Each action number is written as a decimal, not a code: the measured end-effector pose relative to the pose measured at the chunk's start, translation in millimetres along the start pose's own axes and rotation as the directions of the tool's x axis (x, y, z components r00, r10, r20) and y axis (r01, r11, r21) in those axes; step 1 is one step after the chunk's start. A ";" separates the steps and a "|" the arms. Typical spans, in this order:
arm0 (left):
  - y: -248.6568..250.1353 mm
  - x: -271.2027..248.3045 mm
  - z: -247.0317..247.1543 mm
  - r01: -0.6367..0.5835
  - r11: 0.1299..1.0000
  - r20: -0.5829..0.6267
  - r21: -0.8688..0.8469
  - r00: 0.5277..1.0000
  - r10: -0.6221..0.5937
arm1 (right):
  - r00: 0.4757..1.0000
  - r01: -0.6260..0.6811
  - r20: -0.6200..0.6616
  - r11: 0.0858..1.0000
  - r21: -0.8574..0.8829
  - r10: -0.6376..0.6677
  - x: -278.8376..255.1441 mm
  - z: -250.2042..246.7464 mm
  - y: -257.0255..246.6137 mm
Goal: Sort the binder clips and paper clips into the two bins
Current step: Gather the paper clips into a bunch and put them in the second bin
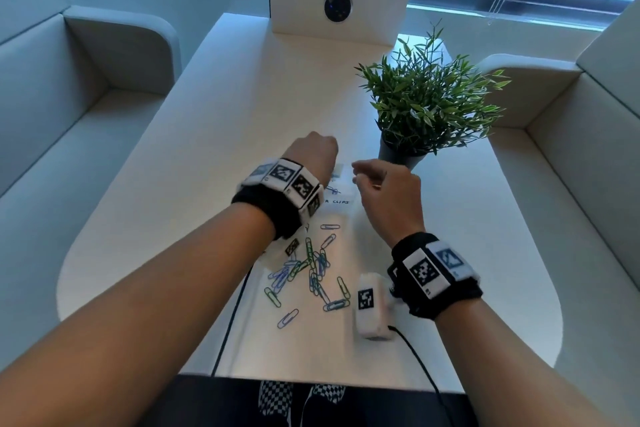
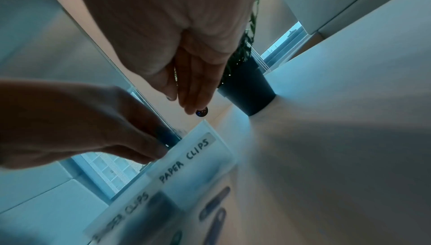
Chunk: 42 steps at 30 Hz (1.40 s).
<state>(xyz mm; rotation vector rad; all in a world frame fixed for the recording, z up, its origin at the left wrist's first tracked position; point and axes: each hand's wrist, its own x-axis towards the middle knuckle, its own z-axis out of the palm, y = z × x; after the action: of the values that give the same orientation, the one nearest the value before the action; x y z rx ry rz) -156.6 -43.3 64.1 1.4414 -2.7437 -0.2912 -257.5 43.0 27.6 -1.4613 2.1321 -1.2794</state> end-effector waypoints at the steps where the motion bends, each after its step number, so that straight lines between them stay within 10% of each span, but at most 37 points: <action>1: 3.9 2.4 3.5 -0.020 0.999 0.020 0.039 1.000 0.019 | 1.000 -0.007 0.014 1.000 0.005 0.007 -7.6 -2.3 2.2; 6: 1.7 4.2 8.9 -0.064 0.998 0.012 0.005 0.998 0.064 | 0.964 0.052 0.265 0.986 -0.157 -0.008 -36.0 1.2 10.6; 13: -26.2 -54.2 5.1 -0.093 0.988 -0.165 -0.127 0.984 0.071 | 0.760 0.366 0.649 0.819 -0.442 0.010 -46.1 26.7 -0.6; 17: -52.5 -114.5 23.0 -0.117 0.982 0.133 -0.147 0.982 0.137 | 0.683 0.455 0.728 0.815 -0.359 -0.060 -65.9 20.9 -0.5; 21: -63.4 -132.7 44.2 -0.122 0.985 0.446 -0.123 0.879 0.165 | 0.674 0.352 0.739 0.878 -0.325 0.004 -77.2 -9.2 2.3; 24: -61.6 -118.5 53.0 -0.111 0.986 0.437 -0.121 0.886 0.153 | 0.642 0.331 0.754 0.836 -0.437 0.139 -86.9 -21.8 4.6; 36: -68.6 -99.0 48.9 -0.043 0.951 0.170 -0.306 0.980 0.100 | 0.821 0.148 0.569 0.945 -0.293 0.048 -58.3 21.0 -15.4; 42: -72.9 -129.6 57.9 -0.087 0.987 0.280 -0.136 0.952 0.123 | 0.698 0.446 0.713 0.823 -0.352 -0.073 -53.2 33.3 -13.5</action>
<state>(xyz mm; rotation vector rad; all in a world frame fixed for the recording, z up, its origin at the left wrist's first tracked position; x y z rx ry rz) -29.8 31.2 2.2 1.3092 -2.9495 -0.7047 -203.5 69.6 5.2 -2.0975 1.8119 -0.1050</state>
